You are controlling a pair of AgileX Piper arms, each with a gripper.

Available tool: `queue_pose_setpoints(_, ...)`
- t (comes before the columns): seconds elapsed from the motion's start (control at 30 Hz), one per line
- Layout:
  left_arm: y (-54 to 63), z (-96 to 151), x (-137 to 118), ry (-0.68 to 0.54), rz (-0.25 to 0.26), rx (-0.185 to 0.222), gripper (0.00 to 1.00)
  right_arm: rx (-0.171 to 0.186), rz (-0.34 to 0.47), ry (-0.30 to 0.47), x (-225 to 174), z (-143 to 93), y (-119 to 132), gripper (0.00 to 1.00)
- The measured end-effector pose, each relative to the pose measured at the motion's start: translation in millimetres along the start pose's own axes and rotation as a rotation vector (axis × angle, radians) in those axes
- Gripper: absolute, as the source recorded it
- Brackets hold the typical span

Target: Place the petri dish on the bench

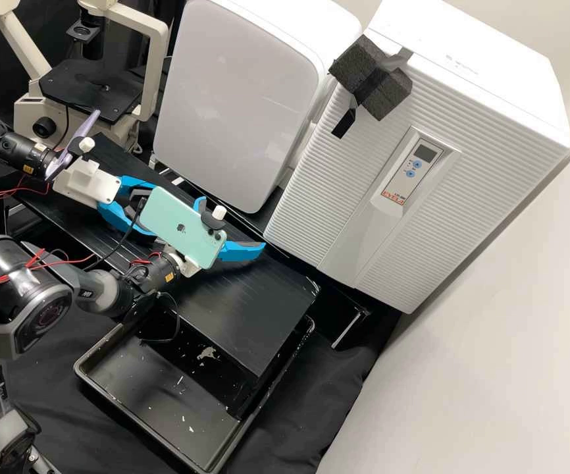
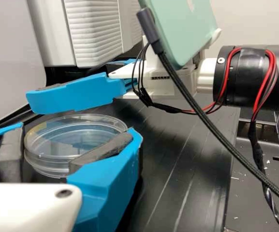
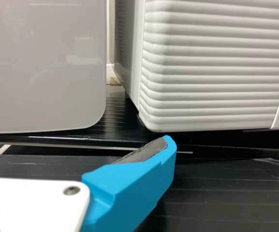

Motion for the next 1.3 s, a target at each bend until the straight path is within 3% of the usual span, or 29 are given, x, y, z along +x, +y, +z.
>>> queue_pose_setpoints(0.17, 0.1, 0, 0, -0.002, 0.001, 0.004, 1.00, 0.000, 0.000, 0.000, 0, 0, 0, 1.00)
queue_pose_setpoints(0.33, -0.4, 0, 0, -0.001, 0.001, 0.036, 1.00, 0.000, 0.000, 0.000, 0, 0, 0, 1.00)
queue_pose_setpoints(0.67, -6.4, 2, -5, 0.000, 0.011, 0.019, 1.00, 0.000, 0.000, 0.000, 0, 0, 0, 1.00)
queue_pose_setpoints(1.0, -12.9, -4, -48, 0.014, 0.060, 0.027, 1.00, 0.000, 0.000, 0.000, 0, 0, 0, 1.00)
queue_pose_setpoints(1.1, -11.7, -4, -60, 0.022, 0.095, 0.053, 1.00, 0.000, 0.000, 0.000, 0, 0, 0, 1.00)
queue_pose_setpoints(1.17, -9.5, -6, -70, 0.053, 0.147, 0.092, 1.00, 0.000, 0.000, 0.000, 0, 0, 0, 1.00)
queue_pose_setpoints(1.27, -3.6, -10, -88, 0.138, 0.269, 0.151, 1.00, 0.000, 0.000, 0.000, 0, 0, 0, 1.00)
queue_pose_setpoints(1.3, -1.0, -13, -96, 0.187, 0.337, 0.167, 1.00, 0.000, 0.000, 0.000, 0, 0, 0, 1.00)
